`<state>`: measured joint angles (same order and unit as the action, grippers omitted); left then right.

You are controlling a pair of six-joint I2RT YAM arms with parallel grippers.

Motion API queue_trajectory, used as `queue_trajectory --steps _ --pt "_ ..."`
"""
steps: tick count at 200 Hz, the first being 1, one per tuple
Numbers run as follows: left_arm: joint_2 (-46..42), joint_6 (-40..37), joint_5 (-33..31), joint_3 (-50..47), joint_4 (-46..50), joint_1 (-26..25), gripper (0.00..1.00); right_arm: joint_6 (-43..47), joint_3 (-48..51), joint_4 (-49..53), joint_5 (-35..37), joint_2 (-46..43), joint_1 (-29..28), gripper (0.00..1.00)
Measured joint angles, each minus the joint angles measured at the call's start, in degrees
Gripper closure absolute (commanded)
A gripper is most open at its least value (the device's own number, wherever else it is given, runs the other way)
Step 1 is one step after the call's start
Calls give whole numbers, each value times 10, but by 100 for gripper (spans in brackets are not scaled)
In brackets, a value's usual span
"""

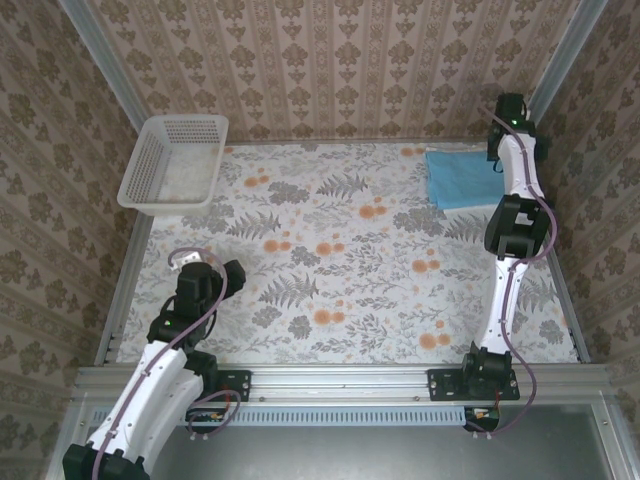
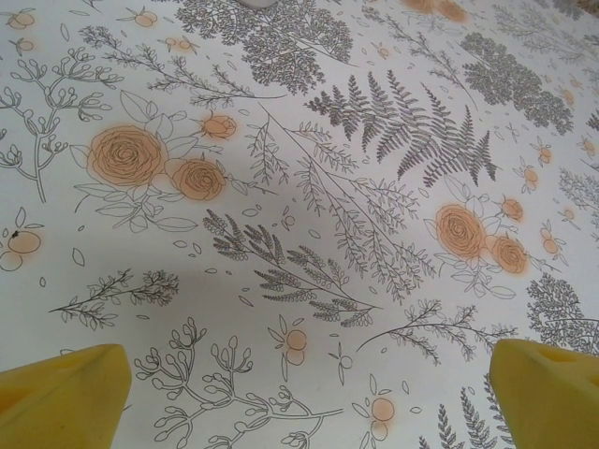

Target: Fold and stack the t-shirts

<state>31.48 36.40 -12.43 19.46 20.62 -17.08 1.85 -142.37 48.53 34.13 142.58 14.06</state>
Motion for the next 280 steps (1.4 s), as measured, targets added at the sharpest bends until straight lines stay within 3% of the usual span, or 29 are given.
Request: queue_trajectory --steps 36,56,91,121,159,186,210,231,251,280 --pt "0 0 6 0 -1 0 0 -63 -40 44 11 -21 -11 0" --pt "-1 0 7 0 -2 0 0 -89 27 39 5 -79 -29 1" --pt "-14 -2 13 -5 -5 0 0 -114 301 -56 -31 -285 -102 0" --pt "-19 -2 13 10 13 -15 0 -127 539 -196 -85 -492 -187 0" --pt "26 -9 -33 129 38 -118 0 -167 899 -428 -165 -829 -212 1" --pt "109 -50 -82 249 26 -185 0 -199 1062 -533 -171 -975 -210 0" --pt "188 -109 -104 325 0 -186 0 -204 1122 -584 -188 -986 -210 1" --pt "242 -160 -94 354 -35 -154 0 -187 1140 -641 -228 -928 -210 1" --pt "272 -184 -68 339 -89 -76 0 -155 1140 -683 -244 -843 -210 0" --pt "278 -184 -37 237 -172 59 0 -115 1139 -697 -241 -744 -210 1"
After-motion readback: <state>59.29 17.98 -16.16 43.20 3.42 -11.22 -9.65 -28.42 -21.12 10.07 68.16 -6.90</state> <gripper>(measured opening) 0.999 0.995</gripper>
